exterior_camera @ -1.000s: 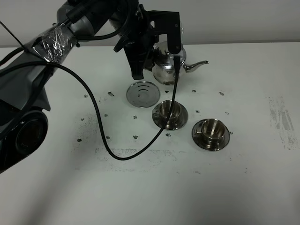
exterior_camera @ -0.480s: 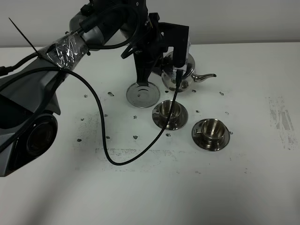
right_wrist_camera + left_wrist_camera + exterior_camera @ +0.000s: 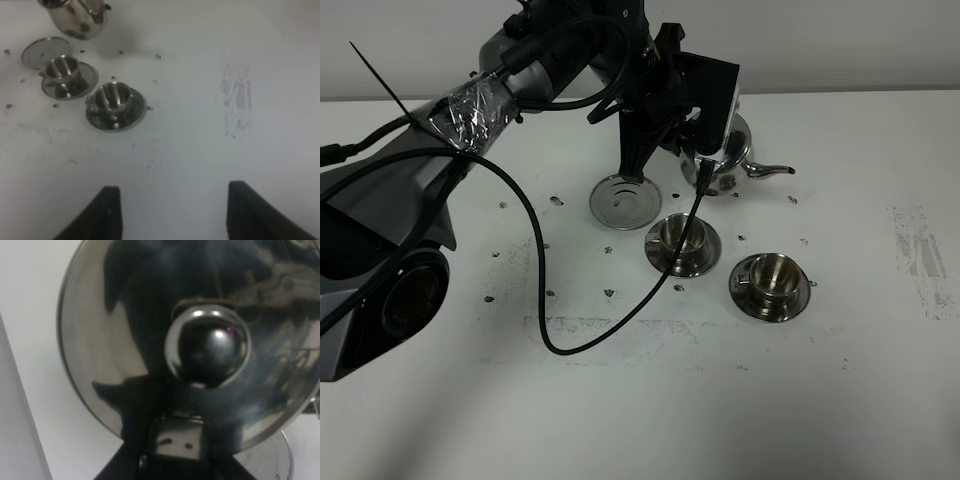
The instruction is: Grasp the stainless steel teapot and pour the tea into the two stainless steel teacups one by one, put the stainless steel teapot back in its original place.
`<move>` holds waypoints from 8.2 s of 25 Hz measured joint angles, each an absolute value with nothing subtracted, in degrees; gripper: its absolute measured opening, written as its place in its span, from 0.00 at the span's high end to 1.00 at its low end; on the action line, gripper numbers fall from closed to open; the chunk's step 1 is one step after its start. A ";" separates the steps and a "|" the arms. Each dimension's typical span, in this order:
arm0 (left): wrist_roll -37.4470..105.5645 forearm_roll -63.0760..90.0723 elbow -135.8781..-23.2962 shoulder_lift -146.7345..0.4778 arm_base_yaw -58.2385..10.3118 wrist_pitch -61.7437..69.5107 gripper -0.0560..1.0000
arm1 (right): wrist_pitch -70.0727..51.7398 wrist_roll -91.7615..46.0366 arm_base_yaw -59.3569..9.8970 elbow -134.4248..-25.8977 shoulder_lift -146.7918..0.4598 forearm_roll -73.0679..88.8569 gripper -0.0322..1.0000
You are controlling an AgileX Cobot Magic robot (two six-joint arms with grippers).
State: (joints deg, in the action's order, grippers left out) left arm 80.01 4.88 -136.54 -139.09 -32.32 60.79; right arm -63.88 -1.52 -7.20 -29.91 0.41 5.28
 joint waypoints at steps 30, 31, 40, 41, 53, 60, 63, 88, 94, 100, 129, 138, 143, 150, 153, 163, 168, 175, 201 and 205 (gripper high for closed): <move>93.36 3.73 -136.54 -139.09 -34.72 59.32 0.77 | -63.88 -1.52 -7.20 -29.91 0.41 5.33 0.53; 93.38 3.09 -136.54 -139.09 -34.72 59.32 0.77 | -63.88 -1.52 -7.20 -29.91 0.41 5.33 0.53; 93.59 2.28 -136.54 -139.09 -35.49 59.38 0.77 | -63.88 -1.52 -7.20 -29.91 0.41 5.33 0.53; 93.59 2.28 -136.54 -139.09 -35.49 59.38 0.77 | -63.88 -1.52 -7.20 -29.91 0.41 5.33 0.53; 96.57 1.45 -134.85 -139.52 -35.55 55.29 0.77 | -63.88 -1.52 -7.20 -29.91 0.41 5.33 0.53; 98.91 1.40 -134.79 -140.15 -35.71 53.84 0.77 | -63.88 -1.52 -7.20 -29.91 0.41 5.33 0.53; 100.24 1.40 -134.74 -140.90 -36.11 53.30 0.77 | -63.88 -1.52 -7.20 -29.91 0.41 5.33 0.53; 103.26 -1.47 -134.68 -142.14 -36.95 51.26 0.77 | -63.88 -1.52 -7.20 -29.91 0.41 5.33 0.53; 104.61 -2.08 -134.68 -142.18 -37.34 51.23 0.77 | -63.88 -1.52 -7.20 -29.91 0.41 5.33 0.53; 105.59 -3.12 -134.68 -142.37 -37.89 51.19 0.77 | -63.88 -1.52 -7.20 -29.91 0.41 5.33 0.53; 110.57 -4.42 -134.68 -142.42 -39.14 51.24 0.77 | -63.88 -1.52 -7.20 -29.91 0.41 5.39 0.53; 110.76 -4.87 -134.68 -142.42 -39.47 51.24 0.77 | -63.88 -1.52 -7.20 -29.91 0.41 5.39 0.53; 110.76 -5.17 -134.68 -142.42 -39.79 51.24 0.77 | -63.88 -1.52 -7.20 -29.91 0.41 5.39 0.53; 110.81 -5.37 -134.68 -142.42 -39.79 51.20 0.77 | -63.88 -1.52 -7.20 -29.91 0.41 5.39 0.53; 110.81 -5.41 -134.68 -142.42 -39.79 51.20 0.77 | -63.88 -1.52 -7.20 -29.91 0.41 5.39 0.53; 110.92 -5.58 -134.68 -142.42 -39.79 51.03 0.77 | -63.88 -1.52 -7.20 -29.91 0.41 5.39 0.53; 110.92 -5.81 -134.68 -142.42 -39.79 51.01 0.77 | -63.88 -1.52 -7.20 -29.91 0.41 5.39 0.53; 110.92 -5.95 -134.68 -142.42 -39.79 50.96 0.77 | -63.88 -1.52 -7.20 -29.91 0.41 5.39 0.53; 110.99 -6.84 -134.68 -142.42 -39.79 50.59 0.77 | -63.88 -1.52 -7.20 -29.91 0.41 5.39 0.53; 110.99 -6.97 -134.68 -142.42 -39.79 50.59 0.77 | -63.88 -1.52 -7.20 -29.91 0.41 5.39 0.53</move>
